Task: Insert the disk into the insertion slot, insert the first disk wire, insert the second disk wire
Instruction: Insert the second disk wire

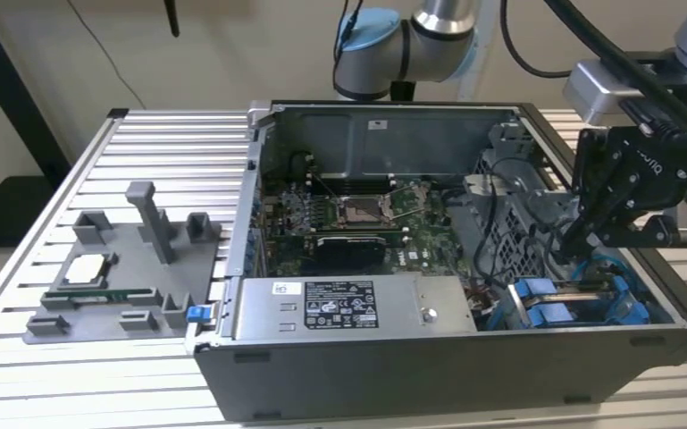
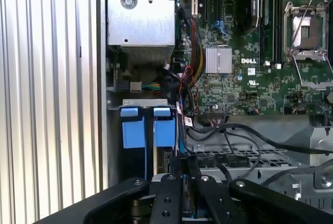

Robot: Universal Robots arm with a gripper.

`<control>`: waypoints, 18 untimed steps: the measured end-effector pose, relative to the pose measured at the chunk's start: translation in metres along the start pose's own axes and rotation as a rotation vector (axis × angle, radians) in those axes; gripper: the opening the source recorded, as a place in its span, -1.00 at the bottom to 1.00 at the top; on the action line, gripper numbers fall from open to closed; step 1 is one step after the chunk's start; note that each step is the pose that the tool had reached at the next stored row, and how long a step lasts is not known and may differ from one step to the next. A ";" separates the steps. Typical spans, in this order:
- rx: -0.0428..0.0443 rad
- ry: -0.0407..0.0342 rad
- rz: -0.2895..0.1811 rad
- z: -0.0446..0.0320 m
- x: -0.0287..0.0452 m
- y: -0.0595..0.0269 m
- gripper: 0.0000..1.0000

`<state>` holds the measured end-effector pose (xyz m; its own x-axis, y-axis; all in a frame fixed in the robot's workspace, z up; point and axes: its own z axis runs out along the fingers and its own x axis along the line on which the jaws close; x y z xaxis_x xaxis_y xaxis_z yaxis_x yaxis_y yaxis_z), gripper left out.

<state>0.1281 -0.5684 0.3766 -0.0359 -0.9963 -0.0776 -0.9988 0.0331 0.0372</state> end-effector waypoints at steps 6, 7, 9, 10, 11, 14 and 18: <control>0.0000 0.0001 0.000 0.0024 0.0056 -0.0003 -1.00; 0.0000 0.0001 0.000 0.0023 0.0072 -0.0004 -1.00; 0.0000 0.0001 0.000 0.0023 0.0109 -0.0007 -1.00; 0.0000 0.0001 0.000 0.0022 0.0127 -0.0007 -1.00; 0.0000 0.0000 0.000 0.0023 0.0145 -0.0008 -1.00; 0.0000 0.0000 0.001 0.0034 0.0182 -0.0010 -1.00; 0.0001 0.0000 0.001 0.0063 0.0203 -0.0012 -1.00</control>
<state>0.1283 -0.5881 0.3687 -0.0371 -0.9963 -0.0776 -0.9987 0.0343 0.0372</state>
